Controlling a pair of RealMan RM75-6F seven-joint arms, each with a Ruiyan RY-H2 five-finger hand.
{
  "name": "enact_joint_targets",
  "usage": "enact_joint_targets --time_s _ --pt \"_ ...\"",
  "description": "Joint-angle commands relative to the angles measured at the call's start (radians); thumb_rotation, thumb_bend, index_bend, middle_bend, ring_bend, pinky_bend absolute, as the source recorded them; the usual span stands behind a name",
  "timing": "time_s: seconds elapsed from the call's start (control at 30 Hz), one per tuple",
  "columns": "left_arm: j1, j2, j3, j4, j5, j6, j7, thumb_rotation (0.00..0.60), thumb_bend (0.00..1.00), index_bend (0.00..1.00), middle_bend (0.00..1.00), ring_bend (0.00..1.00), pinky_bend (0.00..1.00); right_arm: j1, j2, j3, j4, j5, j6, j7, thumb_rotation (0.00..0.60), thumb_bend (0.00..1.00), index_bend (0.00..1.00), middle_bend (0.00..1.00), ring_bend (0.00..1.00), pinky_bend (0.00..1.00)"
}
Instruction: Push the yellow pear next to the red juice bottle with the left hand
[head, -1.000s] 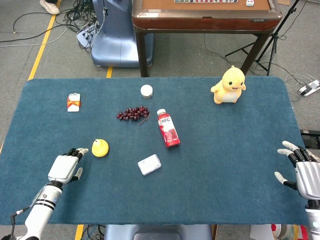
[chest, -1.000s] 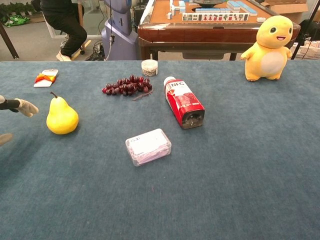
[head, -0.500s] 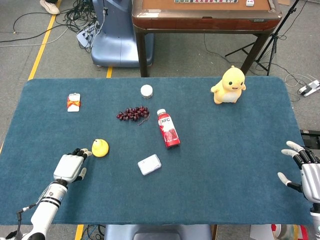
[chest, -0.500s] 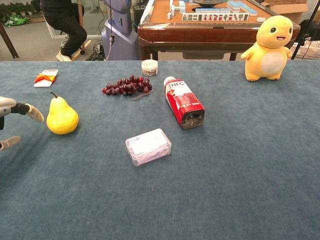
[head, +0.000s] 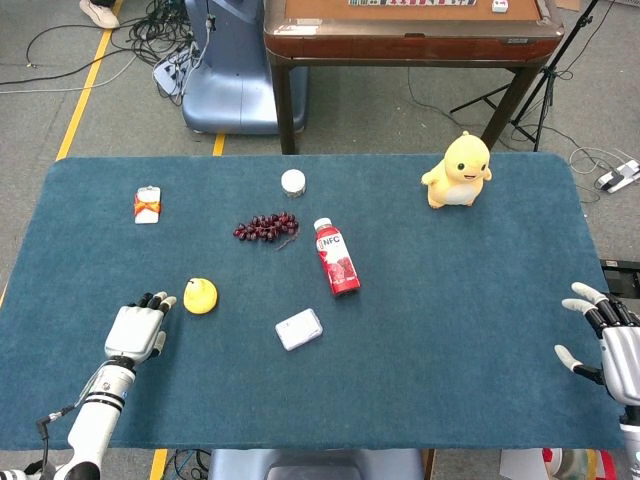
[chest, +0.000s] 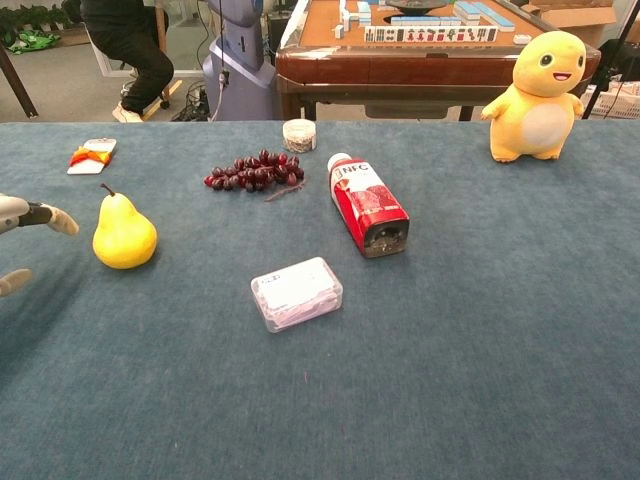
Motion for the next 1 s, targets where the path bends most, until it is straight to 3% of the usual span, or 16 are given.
enact_joint_targets --time_s 0.03,0.37,1.0 --pt "-0.011 -0.015 0.002 -0.004 -0.041 0.026 0.042 0.600 0.49 0.16 0.14 0.13 0.36 0.000 0.000 0.000 0.000 0.000 0.000 -0.001 0.600 0.13 0.34 0.23 0.18 0.45" --pt "-0.051 -0.048 -0.003 -0.035 -0.110 0.054 0.115 0.600 0.49 0.16 0.14 0.13 0.36 0.001 -0.002 0.001 0.002 0.002 -0.004 -0.001 0.600 0.13 0.34 0.23 0.18 0.45" --pt "-0.108 -0.099 -0.001 -0.084 -0.121 0.082 0.151 0.600 0.49 0.13 0.13 0.12 0.36 0.001 0.001 0.002 0.000 0.000 -0.004 0.003 0.600 0.13 0.34 0.23 0.18 0.45"
